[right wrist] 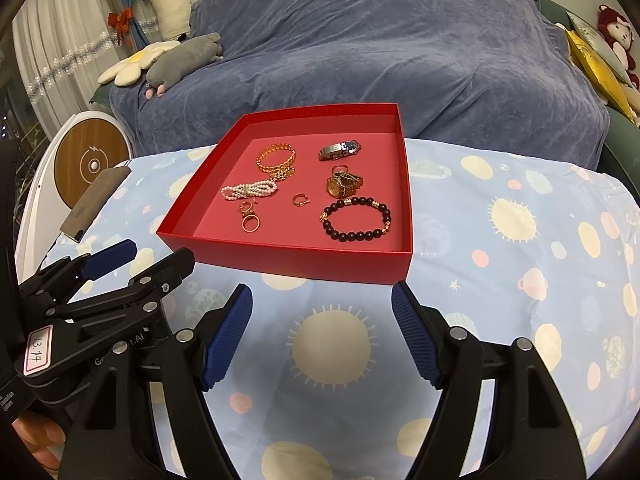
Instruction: Organize jewelry
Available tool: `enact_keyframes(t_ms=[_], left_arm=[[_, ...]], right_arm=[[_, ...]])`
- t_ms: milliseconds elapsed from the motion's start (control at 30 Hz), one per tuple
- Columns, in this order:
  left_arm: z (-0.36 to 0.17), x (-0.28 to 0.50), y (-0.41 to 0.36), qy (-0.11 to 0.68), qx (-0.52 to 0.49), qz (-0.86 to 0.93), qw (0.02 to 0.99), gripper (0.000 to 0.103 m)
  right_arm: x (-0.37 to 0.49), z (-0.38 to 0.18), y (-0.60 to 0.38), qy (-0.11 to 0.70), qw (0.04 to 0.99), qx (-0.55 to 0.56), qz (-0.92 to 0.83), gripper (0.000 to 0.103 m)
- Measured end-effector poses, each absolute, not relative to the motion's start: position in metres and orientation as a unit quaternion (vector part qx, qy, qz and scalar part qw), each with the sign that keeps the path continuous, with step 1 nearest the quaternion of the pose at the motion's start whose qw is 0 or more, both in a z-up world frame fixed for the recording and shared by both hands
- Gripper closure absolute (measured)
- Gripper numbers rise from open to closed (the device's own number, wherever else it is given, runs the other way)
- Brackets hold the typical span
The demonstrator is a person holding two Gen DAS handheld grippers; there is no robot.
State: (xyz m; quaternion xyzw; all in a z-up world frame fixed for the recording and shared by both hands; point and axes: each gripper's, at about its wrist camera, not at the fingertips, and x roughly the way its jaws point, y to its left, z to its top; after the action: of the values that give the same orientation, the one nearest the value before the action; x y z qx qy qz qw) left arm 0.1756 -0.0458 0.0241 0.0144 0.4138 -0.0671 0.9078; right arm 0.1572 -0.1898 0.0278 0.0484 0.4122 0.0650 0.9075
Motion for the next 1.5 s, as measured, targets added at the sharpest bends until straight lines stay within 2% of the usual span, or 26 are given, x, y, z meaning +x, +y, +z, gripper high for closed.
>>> enact_keyframes(t_ms=[1300, 1500], left_arm=[[0.0268, 0.1715, -0.0472, 0.404, 0.033, -0.049, 0.913, 0.032], [0.0276, 0.1705, -0.0468, 0.401, 0.039, -0.040, 0.915, 0.025]], right_arm=[[0.1567, 0.0273, -0.1905, 0.412, 0.908, 0.047, 0.064, 0.033], [0.1563, 0.0264, -0.1920, 0.412, 0.908, 0.047, 0.064, 0.033]])
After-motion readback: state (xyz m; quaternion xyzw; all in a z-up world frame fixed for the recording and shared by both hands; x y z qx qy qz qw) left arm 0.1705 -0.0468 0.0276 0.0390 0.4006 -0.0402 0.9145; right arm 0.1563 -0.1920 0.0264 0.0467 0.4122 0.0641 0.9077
